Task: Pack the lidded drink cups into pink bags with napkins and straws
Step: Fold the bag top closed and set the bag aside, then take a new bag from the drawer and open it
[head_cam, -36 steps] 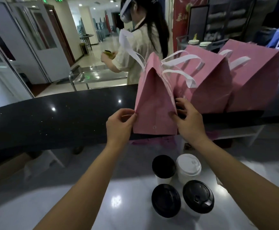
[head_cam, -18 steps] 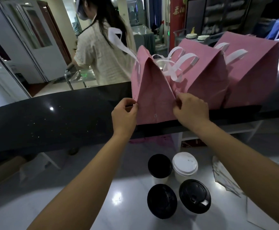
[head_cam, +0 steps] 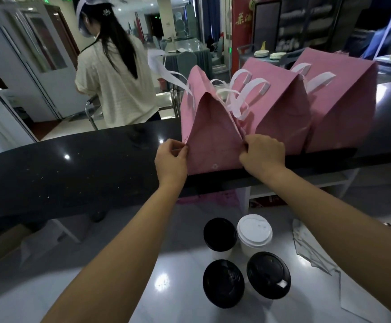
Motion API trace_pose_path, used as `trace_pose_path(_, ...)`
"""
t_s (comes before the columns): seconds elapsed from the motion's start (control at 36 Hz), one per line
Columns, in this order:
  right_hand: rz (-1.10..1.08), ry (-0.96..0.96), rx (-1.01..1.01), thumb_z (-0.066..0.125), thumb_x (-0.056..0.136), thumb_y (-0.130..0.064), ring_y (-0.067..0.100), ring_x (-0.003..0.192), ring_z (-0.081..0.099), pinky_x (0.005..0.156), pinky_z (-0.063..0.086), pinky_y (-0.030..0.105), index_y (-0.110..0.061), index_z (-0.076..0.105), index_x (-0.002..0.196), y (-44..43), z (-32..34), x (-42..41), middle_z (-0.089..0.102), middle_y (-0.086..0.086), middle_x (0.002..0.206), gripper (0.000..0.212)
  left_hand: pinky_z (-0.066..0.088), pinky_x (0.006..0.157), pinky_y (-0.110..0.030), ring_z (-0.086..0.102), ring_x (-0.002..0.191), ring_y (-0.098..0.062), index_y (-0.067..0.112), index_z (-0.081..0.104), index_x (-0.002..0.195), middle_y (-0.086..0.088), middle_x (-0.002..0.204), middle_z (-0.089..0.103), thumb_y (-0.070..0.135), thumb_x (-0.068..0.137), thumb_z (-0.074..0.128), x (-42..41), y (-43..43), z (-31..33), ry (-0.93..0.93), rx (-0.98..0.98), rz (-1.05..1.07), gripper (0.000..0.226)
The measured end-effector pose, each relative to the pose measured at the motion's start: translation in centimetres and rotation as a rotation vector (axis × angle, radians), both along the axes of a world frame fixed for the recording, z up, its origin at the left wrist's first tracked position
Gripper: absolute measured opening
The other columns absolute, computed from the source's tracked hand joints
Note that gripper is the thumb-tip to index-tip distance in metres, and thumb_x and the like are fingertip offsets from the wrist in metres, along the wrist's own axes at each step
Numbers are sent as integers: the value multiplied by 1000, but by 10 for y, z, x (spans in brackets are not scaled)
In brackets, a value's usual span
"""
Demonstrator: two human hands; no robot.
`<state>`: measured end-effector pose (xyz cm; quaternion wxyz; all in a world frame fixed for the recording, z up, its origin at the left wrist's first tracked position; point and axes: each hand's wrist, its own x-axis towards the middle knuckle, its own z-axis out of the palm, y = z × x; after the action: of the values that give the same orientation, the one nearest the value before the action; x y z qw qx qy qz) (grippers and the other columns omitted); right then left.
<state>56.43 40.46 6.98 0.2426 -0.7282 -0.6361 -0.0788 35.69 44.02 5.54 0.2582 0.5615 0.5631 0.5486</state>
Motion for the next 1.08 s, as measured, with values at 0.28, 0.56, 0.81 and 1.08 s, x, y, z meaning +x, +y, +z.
trace_pose_path(0.28, 12, 56, 42, 53, 93, -47, 33, 89, 65, 68, 37, 33, -19, 64, 95, -37, 6, 3, 68, 3, 98, 30, 47, 104, -39, 50, 123, -9, 28, 55, 132, 5, 137, 54, 42, 86, 71, -19, -37, 5, 100, -78, -144, 50)
trace_pose_path(0.56, 380, 64, -17, 40, 83, -68, 24, 152, 9, 119, 14, 50, -35, 29, 153, -116, 21, -47, 16, 1, 165, 79, 6, 123, -44, -9, 152, -16, 53, 10, 151, 8, 166, -5, 70, 83, 55, -90, -142, 12, 643, -122, -197, 83)
trace_pose_path(0.81, 730, 209, -163, 40, 87, -70, 11, 153, -3, 122, 9, 43, -42, 21, 154, -173, -7, -165, 6, -10, 166, 75, 4, 121, -43, -16, 151, -11, 62, 3, 145, 19, 163, -15, 81, 78, 40, -183, -284, -28, 610, -320, 126, 79)
trace_pose_path(1.08, 1136, 448, -624, 53, 91, -61, 5, 151, 4, 123, 15, 40, -51, 25, 149, -258, -62, -323, 9, -22, 163, 65, 9, 123, -42, -6, 152, -11, 56, 14, 147, 17, 164, -5, 90, 71, 37, -266, -498, -66, 279, -800, 696, 86)
